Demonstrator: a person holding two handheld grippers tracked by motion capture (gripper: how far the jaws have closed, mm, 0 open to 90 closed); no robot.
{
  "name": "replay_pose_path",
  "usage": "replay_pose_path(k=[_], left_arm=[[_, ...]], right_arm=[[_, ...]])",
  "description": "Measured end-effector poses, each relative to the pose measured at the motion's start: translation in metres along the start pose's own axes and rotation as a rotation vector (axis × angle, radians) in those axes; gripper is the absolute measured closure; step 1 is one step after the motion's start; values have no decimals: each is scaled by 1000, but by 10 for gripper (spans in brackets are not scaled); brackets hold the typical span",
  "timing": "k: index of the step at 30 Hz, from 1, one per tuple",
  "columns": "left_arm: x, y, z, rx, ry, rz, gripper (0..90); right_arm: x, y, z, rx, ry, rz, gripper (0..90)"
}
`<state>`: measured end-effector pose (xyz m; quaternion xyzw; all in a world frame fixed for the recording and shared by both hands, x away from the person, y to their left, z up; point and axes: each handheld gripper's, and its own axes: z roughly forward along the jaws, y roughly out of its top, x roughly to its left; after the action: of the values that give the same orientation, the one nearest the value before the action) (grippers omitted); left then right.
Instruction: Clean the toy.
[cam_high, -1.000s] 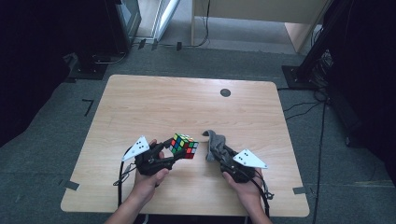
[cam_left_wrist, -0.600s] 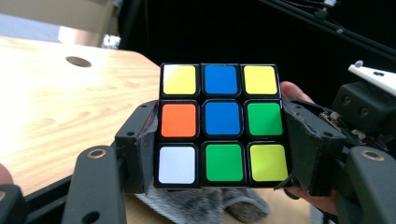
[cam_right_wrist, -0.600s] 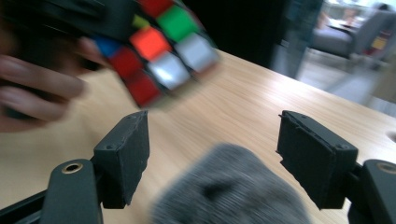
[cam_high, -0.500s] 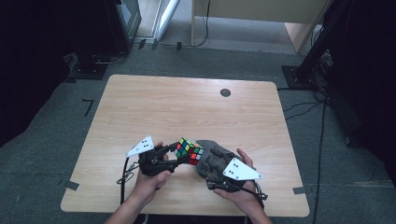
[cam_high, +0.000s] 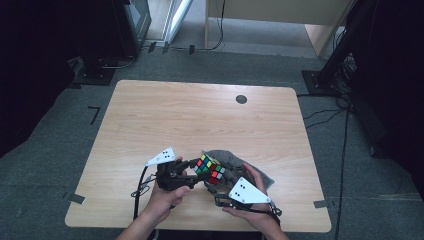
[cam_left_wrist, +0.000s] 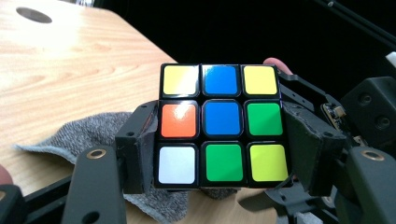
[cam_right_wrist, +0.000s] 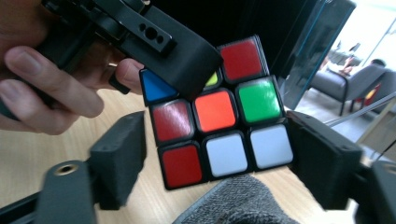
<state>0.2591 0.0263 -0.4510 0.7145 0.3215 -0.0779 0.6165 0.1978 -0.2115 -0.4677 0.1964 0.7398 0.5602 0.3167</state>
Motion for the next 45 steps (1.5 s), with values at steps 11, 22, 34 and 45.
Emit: replay_pose_path(k=[11, 22, 34, 45], left_arm=[[0, 1, 1, 18, 29, -51, 345], [2, 1, 6, 84, -24, -44, 345], [7, 2, 7, 103, -23, -91, 343], [11, 8, -4, 42, -43, -34, 173]], right_arm=[[4, -4, 0, 8, -38, -42, 334], [3, -3, -3, 25, 6, -89, 313], [6, -4, -2, 33, -13, -108, 348], [-6, -8, -5, 81, -20, -6, 349]])
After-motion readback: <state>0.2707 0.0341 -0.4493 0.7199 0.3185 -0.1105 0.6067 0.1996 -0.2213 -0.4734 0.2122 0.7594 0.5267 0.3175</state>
